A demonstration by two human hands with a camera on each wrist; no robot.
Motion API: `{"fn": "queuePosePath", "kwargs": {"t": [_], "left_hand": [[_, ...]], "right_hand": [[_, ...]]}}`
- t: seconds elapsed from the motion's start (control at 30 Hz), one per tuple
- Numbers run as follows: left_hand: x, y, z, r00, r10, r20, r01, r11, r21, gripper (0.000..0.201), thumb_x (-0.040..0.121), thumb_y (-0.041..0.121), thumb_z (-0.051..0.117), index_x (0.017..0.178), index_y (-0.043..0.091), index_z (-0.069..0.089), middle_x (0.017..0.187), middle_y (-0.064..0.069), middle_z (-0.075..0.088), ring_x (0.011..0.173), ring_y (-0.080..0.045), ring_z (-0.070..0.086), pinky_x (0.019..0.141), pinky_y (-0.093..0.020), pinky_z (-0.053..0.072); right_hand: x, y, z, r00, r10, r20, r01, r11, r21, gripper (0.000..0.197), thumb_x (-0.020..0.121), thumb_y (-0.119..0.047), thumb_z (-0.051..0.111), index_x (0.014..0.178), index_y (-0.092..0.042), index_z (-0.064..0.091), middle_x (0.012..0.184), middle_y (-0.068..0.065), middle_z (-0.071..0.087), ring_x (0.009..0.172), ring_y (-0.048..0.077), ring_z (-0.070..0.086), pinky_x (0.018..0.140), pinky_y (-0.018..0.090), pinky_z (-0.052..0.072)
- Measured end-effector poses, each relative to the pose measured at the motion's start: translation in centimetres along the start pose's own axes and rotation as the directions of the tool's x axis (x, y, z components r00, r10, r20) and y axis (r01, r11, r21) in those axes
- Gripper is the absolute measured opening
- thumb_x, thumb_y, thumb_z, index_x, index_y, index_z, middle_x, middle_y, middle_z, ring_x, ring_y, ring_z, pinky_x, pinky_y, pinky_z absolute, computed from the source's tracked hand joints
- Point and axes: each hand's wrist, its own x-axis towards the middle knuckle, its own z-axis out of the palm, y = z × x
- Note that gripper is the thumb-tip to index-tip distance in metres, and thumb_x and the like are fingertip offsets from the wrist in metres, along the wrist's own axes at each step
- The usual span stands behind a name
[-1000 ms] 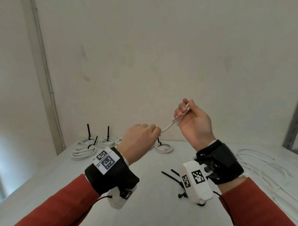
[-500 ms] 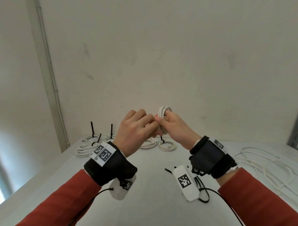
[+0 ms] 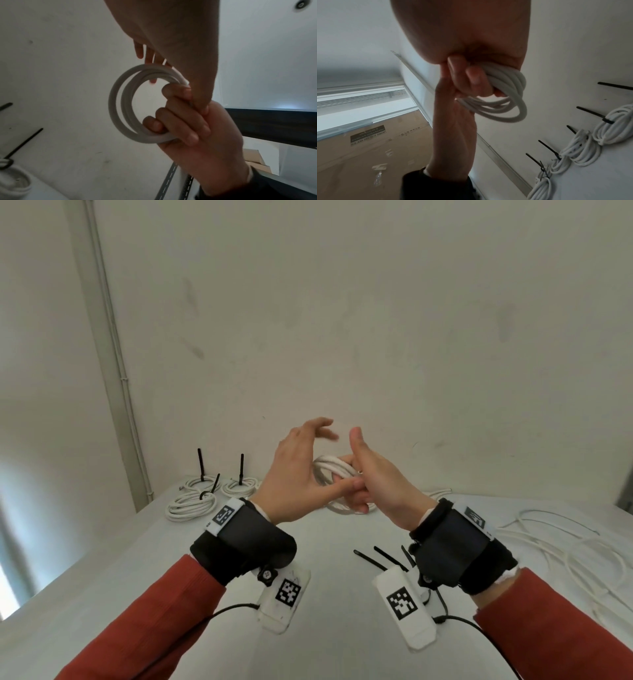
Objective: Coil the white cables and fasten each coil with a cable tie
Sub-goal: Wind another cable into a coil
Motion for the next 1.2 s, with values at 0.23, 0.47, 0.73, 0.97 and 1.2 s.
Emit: {"fn": "queuePosePath", "kwargs": {"t": [0.23, 0.47, 0.73, 0.97, 1.2], "left_hand": [[-0.2, -0.4, 0.5, 0.975, -0.069, 0.211, 0.117, 0.967, -0.227, 0.032, 0.082, 0.057, 0.051, 0.081, 0.026, 0.058, 0.073, 0.01, 0.058, 0.072, -0.004, 0.052, 0.068, -0.02, 0.04], [-0.8, 2.1, 1.9, 0.929, -0.148, 0.34, 0.306, 0.823, -0.478, 0.023, 0.097, 0.026, 0.049, 0.104, 0.004, 0.052, 0.07, -0.001, 0.057, 0.068, -0.016, 0.061, 0.077, -0.04, 0.051], [-1.2, 4.0, 3.1, 0.914, -0.329, 0.237, 0.406, 0.758, -0.511, 0.028, 0.094, 0.038, 0.05, 0.094, 0.009, 0.053, 0.059, 0.013, 0.047, 0.053, -0.011, 0.042, 0.059, -0.037, 0.045], [-1.6, 5.6, 2.5, 0.957, -0.245, 0.154, 0.287, 0.731, -0.619, 0.018, 0.098, 0.025, 0.048, 0.115, 0.029, 0.053, 0.047, 0.016, 0.042, 0.046, -0.008, 0.027, 0.047, -0.03, 0.029], [-2.0, 6.5, 2.8, 0.956, -0.284, 0.066, 0.255, 0.704, -0.663, 0.015, 0.098, 0.015, 0.048, 0.111, 0.012, 0.055, 0.048, 0.016, 0.054, 0.042, 0.001, 0.045, 0.044, -0.016, 0.033]], "right_hand": [[0.1, 0.0, -1.0, 0.914, -0.081, -0.398, 0.055, 0.996, -0.076, 0.056, 0.098, -0.056, 0.016, 0.078, -0.013, 0.047, 0.04, -0.01, 0.04, 0.033, 0.004, 0.035, 0.039, 0.016, 0.029], [0.3, 0.3, -1.5, 0.853, -0.139, -0.504, 0.039, 0.978, -0.204, 0.04, 0.092, -0.06, 0.022, 0.093, -0.021, 0.027, 0.073, -0.002, 0.046, 0.055, 0.01, 0.044, 0.055, 0.026, 0.031], [-0.1, -0.9, -0.8, 0.898, 0.087, -0.431, -0.099, 0.995, -0.005, 0.053, 0.089, -0.069, 0.009, 0.101, -0.019, 0.022, 0.076, 0.002, 0.034, 0.048, 0.012, 0.031, 0.044, 0.023, 0.024], [-0.3, -1.0, -0.7, 0.908, 0.079, -0.411, -0.094, 0.995, -0.015, 0.055, 0.086, -0.072, 0.006, 0.103, -0.022, 0.021, 0.074, -0.003, 0.032, 0.036, 0.006, 0.031, 0.037, 0.021, 0.026], [-0.9, -1.2, -0.5, 0.924, 0.079, -0.373, -0.064, 0.997, 0.052, 0.049, 0.087, -0.073, 0.008, 0.092, -0.026, 0.023, 0.062, -0.001, 0.03, 0.036, 0.006, 0.026, 0.04, 0.02, 0.022]]}}
